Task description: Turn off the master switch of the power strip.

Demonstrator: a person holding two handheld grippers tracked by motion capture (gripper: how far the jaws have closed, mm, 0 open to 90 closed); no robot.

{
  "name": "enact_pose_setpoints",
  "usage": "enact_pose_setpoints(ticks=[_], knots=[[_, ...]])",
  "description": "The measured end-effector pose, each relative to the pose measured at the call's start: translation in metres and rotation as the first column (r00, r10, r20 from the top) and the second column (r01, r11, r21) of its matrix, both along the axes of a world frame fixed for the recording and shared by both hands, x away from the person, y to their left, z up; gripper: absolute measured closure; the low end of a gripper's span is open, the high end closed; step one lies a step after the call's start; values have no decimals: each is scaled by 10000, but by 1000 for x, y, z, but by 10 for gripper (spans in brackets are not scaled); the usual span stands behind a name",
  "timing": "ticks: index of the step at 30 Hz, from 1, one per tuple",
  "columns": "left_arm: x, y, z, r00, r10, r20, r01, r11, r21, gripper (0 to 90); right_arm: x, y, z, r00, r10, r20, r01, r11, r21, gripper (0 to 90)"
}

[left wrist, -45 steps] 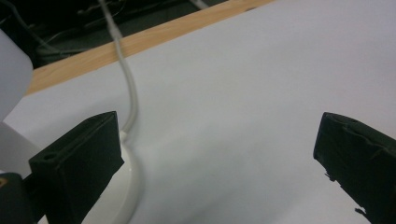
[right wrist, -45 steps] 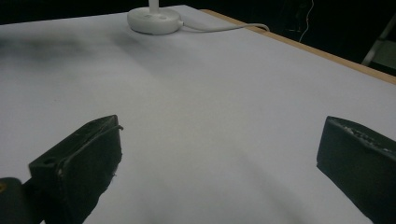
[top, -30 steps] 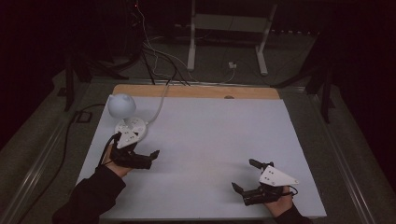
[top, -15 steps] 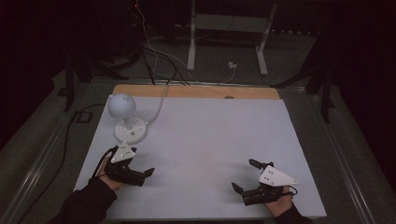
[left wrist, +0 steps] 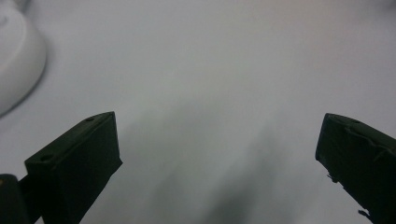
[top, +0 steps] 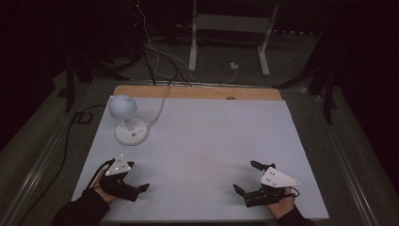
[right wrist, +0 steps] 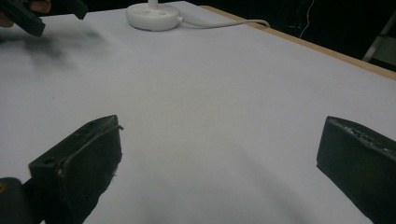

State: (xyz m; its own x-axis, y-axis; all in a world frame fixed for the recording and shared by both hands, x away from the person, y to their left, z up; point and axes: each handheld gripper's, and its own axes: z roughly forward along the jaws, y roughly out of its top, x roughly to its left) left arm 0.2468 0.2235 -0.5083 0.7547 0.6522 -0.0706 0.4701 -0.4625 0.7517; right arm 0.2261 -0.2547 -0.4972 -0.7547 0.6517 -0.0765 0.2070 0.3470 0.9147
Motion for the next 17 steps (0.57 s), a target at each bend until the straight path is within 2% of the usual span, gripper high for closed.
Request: enact_pose_setpoints(ticks=[2, 5, 7, 11, 13, 17], knots=[[-2, 3, -1, 9999, -123, -35, 123, 9998, -156, 4, 0, 0, 0, 10000, 3, -1, -3, 10000, -19, 0], [-3, 6, -4, 9978, -583, -327, 561, 9964, -632, 5, 0, 0, 0, 10000, 8, -5, -8, 10000, -21, 0], [-2, 5, -8, 9958, -816, -414, 792, 9952, -580, 4, 0, 0, 0, 10000, 10, -19, -10, 10000, -22, 0], [0, 1, -14, 9947, -868, -554, 855, 9960, -252, 4, 0, 0, 0, 10000, 29, 4, -29, 10000, -3, 0], [1, 1, -14, 9950, -831, -561, 810, 9960, -387, 5, 0, 0, 0, 10000, 30, -4, -30, 10000, 22, 0], [1, 1, -14, 9959, -742, -518, 724, 9967, -367, 5, 0, 0, 0, 10000, 45, -32, -45, 10000, 9, 0]])
